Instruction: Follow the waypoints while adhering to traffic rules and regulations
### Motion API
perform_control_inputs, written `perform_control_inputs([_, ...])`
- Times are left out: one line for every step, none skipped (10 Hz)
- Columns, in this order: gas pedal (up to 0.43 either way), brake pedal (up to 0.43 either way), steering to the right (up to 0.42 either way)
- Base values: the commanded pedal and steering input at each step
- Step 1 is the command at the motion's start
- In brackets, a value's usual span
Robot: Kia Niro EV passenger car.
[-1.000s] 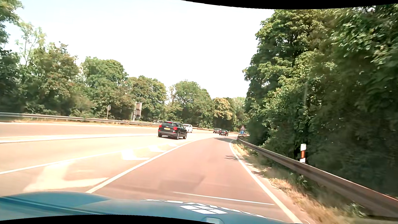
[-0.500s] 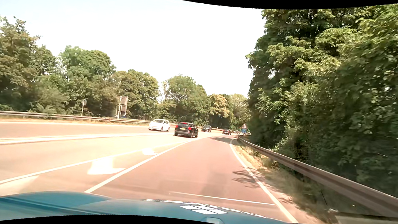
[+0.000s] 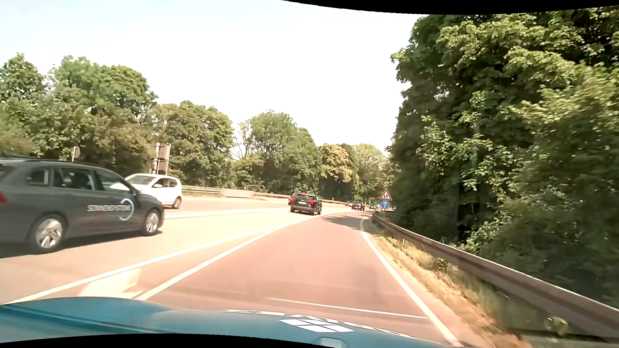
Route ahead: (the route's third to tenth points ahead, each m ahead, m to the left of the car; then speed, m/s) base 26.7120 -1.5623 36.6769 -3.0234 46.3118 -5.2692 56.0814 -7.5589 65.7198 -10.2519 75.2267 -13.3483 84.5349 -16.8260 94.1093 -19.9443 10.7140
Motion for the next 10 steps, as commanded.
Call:
perform_control_inputs([0.047, 0.000, 0.016])
perform_control_inputs([0.047, 0.000, 0.018])
perform_control_inputs([0.098, 0.000, 0.018])
perform_control_inputs([0.157, 0.000, 0.018])
perform_control_inputs([0.157, 0.000, 0.017])
perform_control_inputs([0.157, 0.000, 0.016])
perform_control_inputs([0.157, 0.000, 0.017])
perform_control_inputs([0.157, 0.000, 0.017])
perform_control_inputs([0.157, 0.000, 0.018])
perform_control_inputs([0.150, 0.000, 0.021])
